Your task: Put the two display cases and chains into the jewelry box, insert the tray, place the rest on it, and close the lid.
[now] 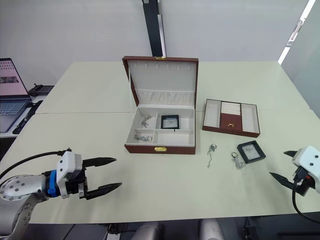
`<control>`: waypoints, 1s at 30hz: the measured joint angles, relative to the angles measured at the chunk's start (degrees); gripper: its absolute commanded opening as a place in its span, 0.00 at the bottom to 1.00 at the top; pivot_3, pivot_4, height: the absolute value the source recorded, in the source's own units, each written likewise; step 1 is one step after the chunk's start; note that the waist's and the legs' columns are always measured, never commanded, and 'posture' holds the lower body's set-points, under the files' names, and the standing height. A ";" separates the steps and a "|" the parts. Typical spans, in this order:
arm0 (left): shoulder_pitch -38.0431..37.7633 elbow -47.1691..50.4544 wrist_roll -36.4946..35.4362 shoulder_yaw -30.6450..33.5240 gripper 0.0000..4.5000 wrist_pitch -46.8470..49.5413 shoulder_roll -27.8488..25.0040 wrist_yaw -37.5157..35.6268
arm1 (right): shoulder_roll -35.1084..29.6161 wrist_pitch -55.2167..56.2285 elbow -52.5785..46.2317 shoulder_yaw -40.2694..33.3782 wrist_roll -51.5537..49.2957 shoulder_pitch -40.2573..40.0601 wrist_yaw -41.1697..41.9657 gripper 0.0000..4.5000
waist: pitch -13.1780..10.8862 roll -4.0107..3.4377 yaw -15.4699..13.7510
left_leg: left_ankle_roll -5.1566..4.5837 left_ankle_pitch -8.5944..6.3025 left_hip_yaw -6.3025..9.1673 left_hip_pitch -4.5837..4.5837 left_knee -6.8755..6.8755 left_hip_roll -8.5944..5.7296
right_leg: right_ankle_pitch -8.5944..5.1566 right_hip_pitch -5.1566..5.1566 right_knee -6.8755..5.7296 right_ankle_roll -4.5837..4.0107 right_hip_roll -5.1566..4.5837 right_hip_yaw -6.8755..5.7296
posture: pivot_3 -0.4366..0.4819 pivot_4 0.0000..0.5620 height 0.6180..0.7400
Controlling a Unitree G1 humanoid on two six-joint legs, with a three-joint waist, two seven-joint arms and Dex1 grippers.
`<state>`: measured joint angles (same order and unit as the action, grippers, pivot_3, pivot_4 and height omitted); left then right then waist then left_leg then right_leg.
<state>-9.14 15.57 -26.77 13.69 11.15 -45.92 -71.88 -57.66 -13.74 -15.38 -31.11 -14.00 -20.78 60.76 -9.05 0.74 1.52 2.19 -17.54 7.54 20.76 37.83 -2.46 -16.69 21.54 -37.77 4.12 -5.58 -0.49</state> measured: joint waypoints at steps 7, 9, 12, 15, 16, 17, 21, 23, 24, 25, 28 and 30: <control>7.71 3.92 -4.18 -6.40 1.00 1.17 0.02 -3.98 | -5.49 5.98 3.71 8.98 2.73 7.03 5.43 0.79 | -0.06 -0.03 0.06 | 0.00 0.00 0.02 -0.04 0.02 -0.01 | 0.00 -0.09 0.05 0.00 0.00 -0.03 | 0.48 0.27 1.00; 9.13 4.73 -5.21 -7.31 1.00 1.54 0.27 -4.04 | -6.39 7.01 5.03 11.32 4.21 8.51 5.79 0.79 | -0.06 -0.05 0.05 | 0.01 0.01 0.01 -0.04 0.03 -0.02 | 0.00 -0.09 0.05 0.00 0.00 -0.02 | 0.48 0.27 1.00; 10.36 4.85 -6.37 -8.09 1.00 2.35 0.90 -3.67 | -7.37 7.73 7.06 14.33 6.43 11.08 5.98 0.79 | -0.07 -0.06 0.05 | 0.02 0.01 0.01 -0.04 0.03 -0.04 | 0.00 -0.09 0.05 0.00 0.00 -0.02 | 0.48 0.27 1.00; 10.95 5.89 -7.08 -9.09 1.00 2.80 1.82 -2.93 | -7.47 8.80 8.76 17.08 8.48 14.11 5.44 0.79 | -0.07 -0.06 0.10 | 0.02 0.01 0.01 -0.04 0.03 -0.03 | 0.00 -0.08 0.05 0.00 0.04 -0.02 | 0.48 0.27 1.00; 11.05 6.59 -7.19 -9.20 1.00 2.97 2.25 -2.48 | -7.47 9.10 9.38 18.02 8.90 15.19 5.31 0.79 | -0.08 -0.07 0.10 | 0.03 0.02 0.02 -0.04 0.03 -0.02 | 0.00 -0.08 0.05 0.00 0.04 -0.02 | 0.48 0.27 1.00; 11.09 6.91 -7.31 -9.28 1.00 3.08 2.45 -2.34 | -7.47 9.39 9.65 18.74 9.26 15.95 5.19 0.79 | -0.08 -0.07 0.11 | 0.04 0.02 0.02 -0.04 0.03 -0.01 | 0.00 -0.08 0.05 0.00 0.04 -0.03 | 0.48 0.27 1.00; 12.28 7.45 -8.06 -9.85 1.00 3.45 3.22 -1.53 | -7.45 10.82 12.21 22.62 11.41 19.60 4.93 0.79 | -0.08 -0.08 0.10 | 0.05 0.03 0.02 -0.03 0.04 -0.01 | 0.00 -0.08 0.05 0.00 0.05 -0.02 | 0.48 0.27 1.00; 13.34 7.45 -8.31 -10.08 1.00 3.50 3.62 -1.21 | -7.30 11.29 13.68 24.28 12.85 21.12 4.29 0.79 | -0.09 -0.07 0.10 | 0.06 0.04 0.03 -0.02 0.06 -0.02 | 0.00 -0.08 0.06 0.00 0.04 -0.02 | 0.48 0.27 1.00; 13.70 7.45 -8.36 -10.08 1.00 3.50 3.73 -1.17 | -7.19 11.46 14.08 24.77 13.06 21.66 4.07 0.79 | -0.08 -0.08 0.10 | 0.08 0.04 0.02 -0.02 0.06 -0.02 | 0.00 -0.08 0.06 0.00 0.04 -0.02 | 0.48 0.27 1.00; 14.14 7.45 -8.40 -10.10 1.00 3.50 3.89 -1.10 | -7.13 11.80 14.51 25.29 13.31 22.06 3.92 0.79 | -0.08 -0.08 0.10 | 0.08 0.04 0.02 -0.02 0.06 -0.02 | 0.00 -0.08 0.06 0.00 0.04 -0.02 | 0.48 0.27 1.00; 14.88 7.46 -8.76 -10.54 1.00 3.54 4.49 -0.96 | -6.74 12.28 15.72 26.96 14.24 22.61 3.54 0.79 | -0.09 -0.08 0.10 | 0.13 0.07 0.02 -0.02 0.06 -0.02 | 0.00 -0.08 0.06 0.00 0.04 -0.01 | 0.48 0.27 1.00; 14.97 7.46 -8.87 -11.11 1.00 3.60 4.64 -1.01 | -6.35 12.58 15.92 27.98 14.94 22.97 3.19 0.79 | -0.09 -0.08 0.10 | 0.22 0.12 0.02 -0.02 0.06 -0.02 | 0.00 -0.07 0.06 0.00 0.05 -0.02 | 0.48 0.27 1.00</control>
<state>5.83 23.02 -35.64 2.58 14.75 -41.29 -72.89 -64.01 -1.16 0.54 -3.13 0.93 2.19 63.95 -9.14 0.66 1.62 2.40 -17.42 7.57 20.74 37.89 -2.49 -16.69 21.46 -37.70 4.13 -5.53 -0.50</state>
